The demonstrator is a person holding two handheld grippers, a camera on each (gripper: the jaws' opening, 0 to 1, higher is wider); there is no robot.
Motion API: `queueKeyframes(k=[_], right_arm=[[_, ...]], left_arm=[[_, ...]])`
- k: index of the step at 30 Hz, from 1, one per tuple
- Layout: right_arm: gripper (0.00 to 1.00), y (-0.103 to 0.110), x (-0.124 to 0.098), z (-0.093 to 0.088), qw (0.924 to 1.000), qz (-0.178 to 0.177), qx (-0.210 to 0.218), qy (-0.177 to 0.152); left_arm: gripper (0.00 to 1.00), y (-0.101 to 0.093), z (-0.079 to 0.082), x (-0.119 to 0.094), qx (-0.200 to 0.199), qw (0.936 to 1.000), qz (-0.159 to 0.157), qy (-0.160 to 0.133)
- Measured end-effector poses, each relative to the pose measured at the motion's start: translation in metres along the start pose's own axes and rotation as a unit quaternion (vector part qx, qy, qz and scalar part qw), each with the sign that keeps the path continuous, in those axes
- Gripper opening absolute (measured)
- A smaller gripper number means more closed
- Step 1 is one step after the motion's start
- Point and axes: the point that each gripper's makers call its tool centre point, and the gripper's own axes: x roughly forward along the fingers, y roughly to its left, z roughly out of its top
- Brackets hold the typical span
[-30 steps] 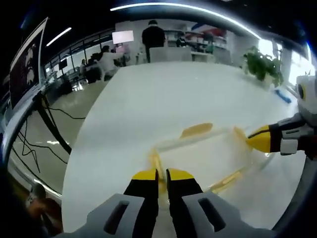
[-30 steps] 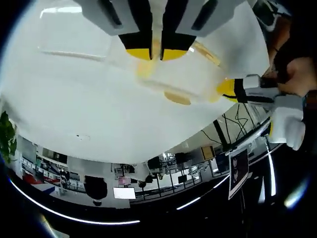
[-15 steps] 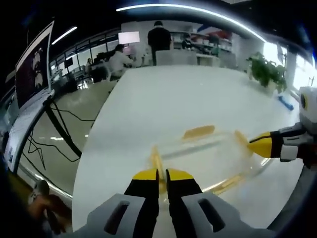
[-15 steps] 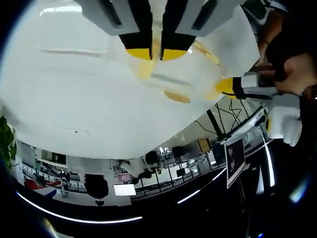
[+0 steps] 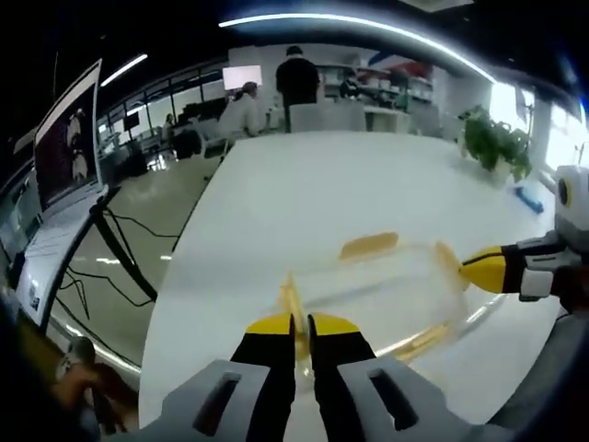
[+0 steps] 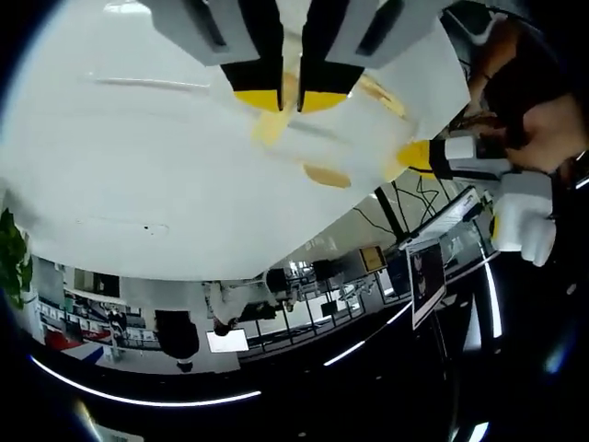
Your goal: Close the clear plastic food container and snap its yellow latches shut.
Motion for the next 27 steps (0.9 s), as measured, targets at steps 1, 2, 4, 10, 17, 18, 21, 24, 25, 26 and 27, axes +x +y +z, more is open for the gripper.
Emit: queueKeyframes(k=[1, 2, 4, 10, 17, 18, 21, 24, 25, 26, 27], right_arm=[[0.01, -0.003, -0.003, 0.001, 1.0000, -0.003, 0.000, -0.002], [0.01, -0.006, -0.005, 0.002, 1.0000, -0.005, 0.000, -0.003], [0.01, -0.012, -0.011, 0.003, 0.9999, -0.011, 0.003, -0.007], [0.01, -0.030, -0.025, 0.006, 0.9996, -0.025, 0.012, -0.011], [0.01, -0.048, -0.043, 0.015, 0.9988, -0.042, 0.007, -0.024], [0.01, -0.051, -0.046, 0.015, 0.9987, -0.043, 0.006, -0.025], [0.01, -0.059, -0.054, 0.015, 0.9984, -0.047, 0.013, -0.029], [0.01, -0.066, -0.060, 0.013, 0.9980, -0.052, 0.019, -0.029], [0.01, -0.070, -0.063, 0.012, 0.9978, -0.055, 0.020, -0.030], [0.01, -0.072, -0.066, 0.012, 0.9977, -0.057, 0.021, -0.030], [0.01, -0.076, -0.070, 0.011, 0.9975, -0.061, 0.022, -0.031]], left_arm=[[0.02, -0.005, 0.001, 0.000, 0.005, 1.0000, -0.004, 0.002], [0.02, -0.009, 0.002, 0.001, 0.012, 0.9999, -0.009, 0.003], [0.02, -0.017, 0.006, 0.001, 0.018, 0.9997, -0.015, 0.000], [0.02, -0.037, 0.017, 0.002, 0.027, 0.9992, -0.027, -0.010], [0.03, -0.063, 0.026, 0.002, 0.034, 0.9981, -0.048, -0.017], [0.03, -0.068, 0.027, 0.002, 0.036, 0.9979, -0.051, -0.017], [0.03, -0.078, 0.028, 0.002, 0.043, 0.9973, -0.057, -0.016], [0.03, -0.087, 0.028, 0.002, 0.049, 0.9965, -0.066, -0.016], [0.03, -0.091, 0.028, 0.002, 0.050, 0.9962, -0.070, -0.016], [0.03, -0.095, 0.028, 0.002, 0.050, 0.9960, -0.072, -0.016], [0.03, -0.100, 0.028, 0.003, 0.049, 0.9957, -0.077, -0.015]])
